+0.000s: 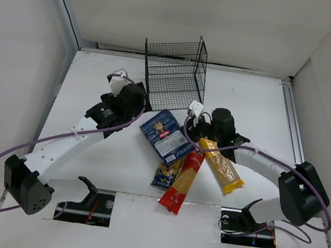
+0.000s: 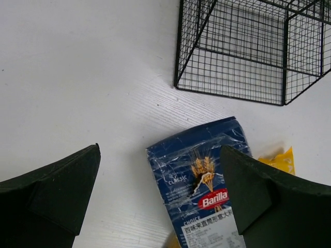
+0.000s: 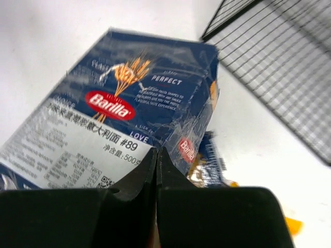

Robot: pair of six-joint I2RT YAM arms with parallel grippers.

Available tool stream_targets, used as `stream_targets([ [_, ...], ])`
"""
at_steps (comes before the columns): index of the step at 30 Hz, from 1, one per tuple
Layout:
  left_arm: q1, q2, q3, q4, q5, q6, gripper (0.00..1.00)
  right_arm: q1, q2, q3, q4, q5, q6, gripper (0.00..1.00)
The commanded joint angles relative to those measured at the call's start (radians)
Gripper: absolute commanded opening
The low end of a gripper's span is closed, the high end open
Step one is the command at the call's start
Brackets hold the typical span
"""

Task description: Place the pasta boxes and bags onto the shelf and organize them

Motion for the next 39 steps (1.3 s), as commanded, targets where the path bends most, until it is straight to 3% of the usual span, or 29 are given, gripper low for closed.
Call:
stream_targets([
  [1,0.003,0.013,0.046,0.059,-0.001,0.041,1.0,-0.017,-0.122,0.006,0.23,0.105,-0.002,0.0],
  [11,0.05,0.152,0.062,0.257,0.085,0.153,1.0,-0.177,-0.08,-0.02,0.481,0.115,0.093,0.0],
  [13,0.062,0.216,0.1,0.266,0.094,0.166,1.0,-0.2,-0.025,-0.02,0.535,0.078,0.114,0.0],
  [14,0.072,0.238,0.112,0.266,0.103,0.18,1.0,-0.232,-0.002,0.003,0.535,-0.021,0.114,0.0],
  [15,0.072,0.259,0.126,0.266,0.103,0.18,1.0,-0.246,0.044,0.032,0.455,-0.09,0.079,0.0],
  [16,0.072,0.296,0.15,0.253,0.113,0.194,1.0,-0.26,0.071,0.112,0.371,-0.161,0.044,0.1],
  [17,0.084,0.31,0.151,0.242,0.113,0.194,1.0,-0.269,0.095,0.16,0.274,-0.275,0.006,0.31],
  [18,0.084,0.321,0.151,0.242,0.113,0.194,1.0,-0.278,0.12,0.208,0.032,-0.304,-0.037,0.62],
  [20,0.084,0.33,0.151,0.254,0.113,0.194,1.0,-0.269,0.17,0.305,-0.139,-0.315,-0.152,1.0],
  [23,0.093,0.339,0.131,0.281,0.136,0.203,1.0,-0.244,0.189,0.358,-0.342,-0.248,-0.188,1.0],
  [28,0.093,0.339,0.131,0.292,0.146,0.203,1.0,-0.22,0.242,0.451,-0.599,0.057,-0.219,1.0],
  [39,0.102,0.339,0.094,0.303,0.179,0.183,1.0,-0.155,0.434,0.465,-0.532,-0.007,-0.065,1.0],
])
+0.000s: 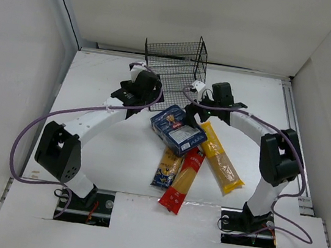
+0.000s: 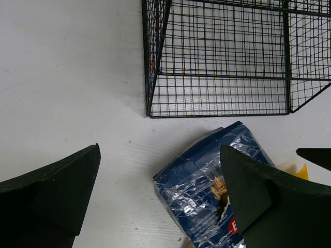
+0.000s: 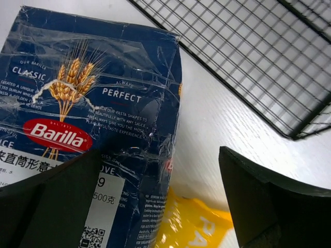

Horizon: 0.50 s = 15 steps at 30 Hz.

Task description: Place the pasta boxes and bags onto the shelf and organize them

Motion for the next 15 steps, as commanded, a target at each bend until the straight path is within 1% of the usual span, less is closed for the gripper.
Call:
stream_targets([
  [1,0.005,-0.022,-0.013,0.028,0.01,-0.005,1.0,0.04,0.098,-0.029,-0.006,0.016,0.101,1.0],
  [4,0.005,-0.043,-0.031,0.028,0.01,-0.005,1.0,0.06,0.144,-0.038,0.05,0.028,0.166,1.0],
  [8,0.005,-0.065,-0.059,0.028,0.01,-0.005,1.0,0.069,0.196,-0.038,0.075,0.039,0.201,1.0],
  [11,0.005,-0.086,-0.083,0.016,0.01,-0.014,1.0,0.09,0.239,-0.038,0.103,-0.007,0.221,0.87],
  [12,0.005,-0.101,-0.093,0.016,0.01,-0.025,1.0,0.091,0.25,-0.038,0.115,-0.027,0.233,0.7],
  [14,0.005,-0.12,-0.125,0.016,0.01,-0.025,1.0,0.118,0.272,-0.038,0.143,-0.074,0.233,0.49],
  [15,0.014,-0.136,-0.134,0.016,0.01,-0.025,1.0,0.118,0.281,-0.038,0.143,-0.088,0.233,0.23],
])
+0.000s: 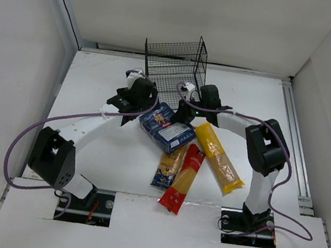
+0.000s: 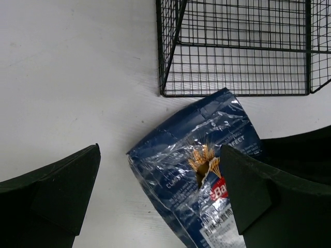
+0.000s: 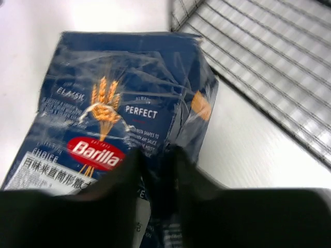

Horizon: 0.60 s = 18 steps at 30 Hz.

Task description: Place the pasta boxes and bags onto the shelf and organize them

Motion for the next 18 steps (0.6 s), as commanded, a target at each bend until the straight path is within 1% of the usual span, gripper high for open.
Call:
stream_targets([
  [1,0.012,-0.09,-0.036,0.001,-0.007,-0.023,1.0,0.061,0.121,-0.052,-0.098,0.037,-0.039,0.01],
  [2,0.012,-0.1,-0.036,0.0,-0.007,-0.023,1.0,0.061,0.121,-0.065,-0.098,0.037,-0.039,0.0],
  [4,0.012,-0.129,-0.046,-0.012,-0.021,-0.023,1.0,0.061,0.071,-0.108,-0.014,-0.003,-0.062,0.0],
  [6,0.032,-0.149,-0.059,-0.021,-0.03,-0.023,1.0,0.05,-0.007,-0.15,0.088,-0.003,-0.062,0.0],
  [7,0.032,-0.158,-0.069,-0.021,-0.03,-0.023,1.0,0.05,-0.099,-0.161,0.1,0.026,-0.089,0.0],
  [9,0.056,-0.173,-0.079,-0.009,-0.018,-0.023,1.0,0.04,-0.193,-0.161,0.11,0.093,-0.127,0.0],
  [10,0.056,-0.183,-0.079,-0.009,-0.018,-0.023,1.0,0.03,-0.281,-0.161,0.142,0.107,-0.153,0.0],
  [13,0.085,-0.183,-0.088,0.014,0.016,-0.014,1.0,0.018,-0.399,-0.161,0.188,0.132,-0.189,0.0],
  [15,0.11,-0.174,-0.077,0.025,0.036,0.006,1.0,-0.002,-0.503,-0.113,0.189,0.143,-0.25,0.0],
  [18,0.11,-0.152,-0.048,0.025,0.036,0.032,1.0,-0.011,-0.544,-0.034,0.189,0.134,-0.296,0.0],
])
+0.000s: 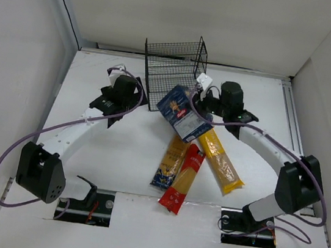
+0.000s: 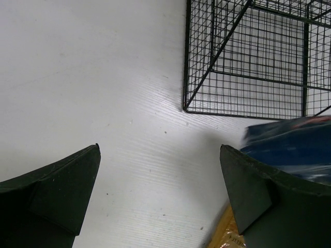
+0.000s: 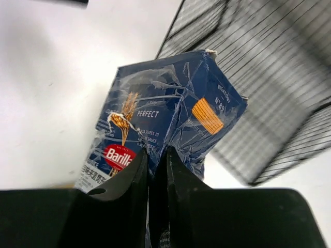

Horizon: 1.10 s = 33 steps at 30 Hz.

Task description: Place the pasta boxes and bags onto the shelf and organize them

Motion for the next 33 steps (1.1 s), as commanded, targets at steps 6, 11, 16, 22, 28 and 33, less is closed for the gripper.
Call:
stream_targets([
  [6,0.007,0.033,0.072,0.061,0.015,0.07,1.0,-0.078,-0.06,0.355,0.145,-0.075,-0.277,0.0],
  [11,0.018,0.042,0.094,0.081,0.015,0.105,1.0,-0.113,0.084,0.674,0.145,-0.166,-0.382,0.0],
  [16,0.036,0.072,0.103,0.101,0.036,0.146,1.0,-0.138,0.239,0.937,0.145,-0.184,-0.431,0.0],
  [22,0.045,0.127,0.141,0.136,0.067,0.215,1.0,-0.149,0.462,1.252,0.145,-0.193,-0.536,0.0],
  [28,0.065,0.161,0.152,0.156,0.09,0.224,1.0,-0.017,0.61,1.362,0.217,0.235,-1.048,0.0],
  [33,0.101,0.191,0.152,0.156,0.117,0.224,1.0,0.02,0.695,1.412,0.358,0.371,-1.267,0.0],
])
